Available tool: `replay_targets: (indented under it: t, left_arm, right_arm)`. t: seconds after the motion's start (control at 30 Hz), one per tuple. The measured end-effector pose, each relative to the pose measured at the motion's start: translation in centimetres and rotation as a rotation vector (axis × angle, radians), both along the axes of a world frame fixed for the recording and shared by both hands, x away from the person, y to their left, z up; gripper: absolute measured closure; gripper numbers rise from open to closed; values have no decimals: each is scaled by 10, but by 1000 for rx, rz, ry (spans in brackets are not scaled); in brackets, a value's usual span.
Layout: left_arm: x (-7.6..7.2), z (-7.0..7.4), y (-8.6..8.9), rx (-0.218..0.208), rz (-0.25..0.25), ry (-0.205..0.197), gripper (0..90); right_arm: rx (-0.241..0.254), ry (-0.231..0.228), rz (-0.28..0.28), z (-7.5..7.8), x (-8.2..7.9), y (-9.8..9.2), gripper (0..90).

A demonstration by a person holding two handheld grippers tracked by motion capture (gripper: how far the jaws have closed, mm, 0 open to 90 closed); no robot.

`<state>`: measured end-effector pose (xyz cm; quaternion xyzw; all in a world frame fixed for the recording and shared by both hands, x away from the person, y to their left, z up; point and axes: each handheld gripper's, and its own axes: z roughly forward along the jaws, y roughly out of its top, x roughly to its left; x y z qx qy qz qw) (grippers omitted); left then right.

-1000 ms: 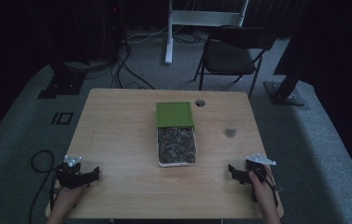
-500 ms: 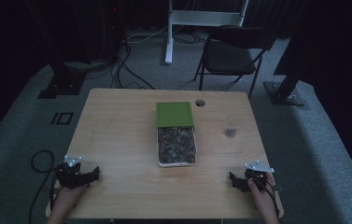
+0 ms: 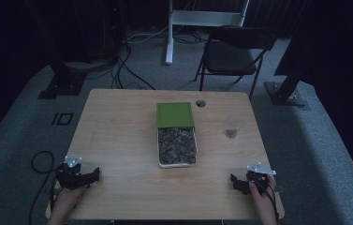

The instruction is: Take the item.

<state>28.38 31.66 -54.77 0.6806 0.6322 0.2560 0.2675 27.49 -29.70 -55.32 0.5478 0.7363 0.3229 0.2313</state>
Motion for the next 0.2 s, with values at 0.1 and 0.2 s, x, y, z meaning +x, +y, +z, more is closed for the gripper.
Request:
replay_targets:
  t: [0.1,0.2]
  left_arm:
    - [0,0,0,0,0,0,5]
    - [0,0,0,1,6,0,5]
  right_arm:
    - [0,0,0,0,0,0,131]
    - [0,0,0,0,0,0,131]
